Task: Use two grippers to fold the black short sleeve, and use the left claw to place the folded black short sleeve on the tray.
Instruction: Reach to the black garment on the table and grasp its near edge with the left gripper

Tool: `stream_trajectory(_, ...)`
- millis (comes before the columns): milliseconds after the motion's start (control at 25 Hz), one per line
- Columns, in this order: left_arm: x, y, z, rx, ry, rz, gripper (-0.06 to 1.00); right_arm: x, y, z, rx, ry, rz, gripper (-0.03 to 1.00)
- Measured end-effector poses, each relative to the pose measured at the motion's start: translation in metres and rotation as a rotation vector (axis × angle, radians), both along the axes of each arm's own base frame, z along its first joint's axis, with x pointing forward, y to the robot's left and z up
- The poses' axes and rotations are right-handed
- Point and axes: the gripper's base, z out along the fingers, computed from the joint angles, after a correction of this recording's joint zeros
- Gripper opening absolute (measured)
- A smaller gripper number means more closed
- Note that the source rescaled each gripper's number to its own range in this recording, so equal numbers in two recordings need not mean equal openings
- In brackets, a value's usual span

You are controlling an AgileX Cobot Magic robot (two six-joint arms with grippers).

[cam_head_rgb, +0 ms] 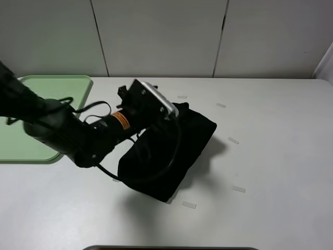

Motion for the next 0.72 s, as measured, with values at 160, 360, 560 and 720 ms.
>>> stream_trajectory(160, -0.011, 0.016, 0.045, -0.083, 0.033, 0.063, 0.84, 0.0, 0.0, 0.0, 0.0, 0.0, 0.0, 1.0)
stream_trajectory(360, -0.022, 0.041, 0.065, -0.03, 0.3, 0.184, 0.84, 0.0, 0.0, 0.0, 0.0, 0.0, 0.0, 1.0)
stream_trajectory(560, -0.026, 0.074, 0.065, 0.068, 0.723, 0.299, 0.84, 0.0, 0.0, 0.0, 0.0, 0.0, 0.0, 1.0)
stream_trajectory(720, -0.022, 0.098, 0.067, 0.086, 0.942, 0.385, 0.84, 0.0, 0.0, 0.0, 0.0, 0.0, 0.0, 1.0)
